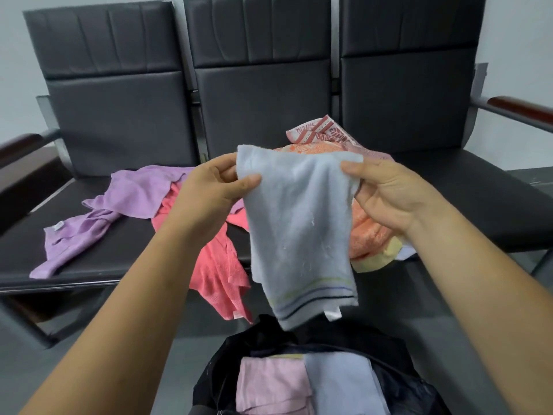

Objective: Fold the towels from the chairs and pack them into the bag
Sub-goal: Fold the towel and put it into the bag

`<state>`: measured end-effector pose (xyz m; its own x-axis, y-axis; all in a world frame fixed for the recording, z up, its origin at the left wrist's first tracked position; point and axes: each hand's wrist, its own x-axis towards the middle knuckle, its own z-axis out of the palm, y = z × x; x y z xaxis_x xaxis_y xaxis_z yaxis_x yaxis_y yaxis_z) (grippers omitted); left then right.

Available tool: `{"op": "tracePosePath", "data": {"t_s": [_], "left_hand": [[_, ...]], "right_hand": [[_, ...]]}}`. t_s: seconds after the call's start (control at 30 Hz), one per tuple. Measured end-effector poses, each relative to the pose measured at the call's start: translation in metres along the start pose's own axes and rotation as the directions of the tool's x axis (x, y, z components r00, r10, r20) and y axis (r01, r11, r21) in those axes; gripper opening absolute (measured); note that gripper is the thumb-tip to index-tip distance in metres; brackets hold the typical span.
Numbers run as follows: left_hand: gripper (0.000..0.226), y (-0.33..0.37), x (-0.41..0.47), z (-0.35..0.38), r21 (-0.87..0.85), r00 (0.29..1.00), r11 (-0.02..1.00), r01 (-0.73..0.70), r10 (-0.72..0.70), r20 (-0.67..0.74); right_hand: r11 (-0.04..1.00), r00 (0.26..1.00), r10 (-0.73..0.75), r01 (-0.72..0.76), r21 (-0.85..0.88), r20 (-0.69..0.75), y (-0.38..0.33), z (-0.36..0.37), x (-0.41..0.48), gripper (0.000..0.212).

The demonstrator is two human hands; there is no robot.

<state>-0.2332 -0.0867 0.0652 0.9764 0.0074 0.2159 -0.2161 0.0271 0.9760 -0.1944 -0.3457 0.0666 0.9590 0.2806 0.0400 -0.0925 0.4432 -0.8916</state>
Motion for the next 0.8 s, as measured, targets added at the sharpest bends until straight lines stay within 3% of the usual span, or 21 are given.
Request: {"op": "tracePosePath", "data": {"t_s": [0.1,0.2,0.27,0.33,0.43,0.57,0.67,0.8], "left_hand": [[0.015,-0.002,0.002,0.001,0.176,0.988,0.982,-0.071,0.094,-0.123],[0.011,-0.003,0.005,0.002,0.235,0.969,0.969,-0.074,0.126,-0.215],[0.007,0.001,0.004,0.004,0.237,0.961,0.969,-0.074,0.133,-0.242],[0.018,0.002,0.006,0.005,0.221,0.957,0.975,-0.029,0.091,-0.276],[0.034,0.003,0.005,0.002,0.133,0.959,0.990,0.054,-0.014,-0.284],[0.022,0.006,-0.002,-0.003,0.050,0.995,0.997,-0.058,0.062,-0.084],[0.033,0.005,-0.004,-0.006,0.203,0.986,0.971,-0.126,0.145,-0.084],[0.010,0.001,-0.004,-0.003,0.444,0.944,0.887,-0.126,0.245,-0.220]], "right_hand": [[0.975,0.993,-0.090,0.072,-0.212,-0.078,0.001,-0.001,0.002,0.031],[0.914,0.973,-0.189,0.126,-0.387,-0.131,0.003,0.001,-0.001,0.018],[0.911,0.966,-0.211,0.139,-0.389,-0.150,0.003,0.002,0.000,0.018],[0.933,0.965,-0.193,0.125,-0.337,-0.176,0.003,0.003,0.002,0.018],[0.991,0.984,-0.088,0.071,-0.116,-0.153,0.001,0.005,0.004,0.025],[0.998,1.000,-0.004,0.004,0.059,-0.005,-0.002,0.002,0.001,0.044],[0.997,0.995,-0.065,0.061,-0.055,-0.078,-0.004,0.000,-0.002,0.036],[0.957,0.964,-0.194,0.144,-0.252,-0.184,-0.003,-0.004,-0.004,0.020]]}}
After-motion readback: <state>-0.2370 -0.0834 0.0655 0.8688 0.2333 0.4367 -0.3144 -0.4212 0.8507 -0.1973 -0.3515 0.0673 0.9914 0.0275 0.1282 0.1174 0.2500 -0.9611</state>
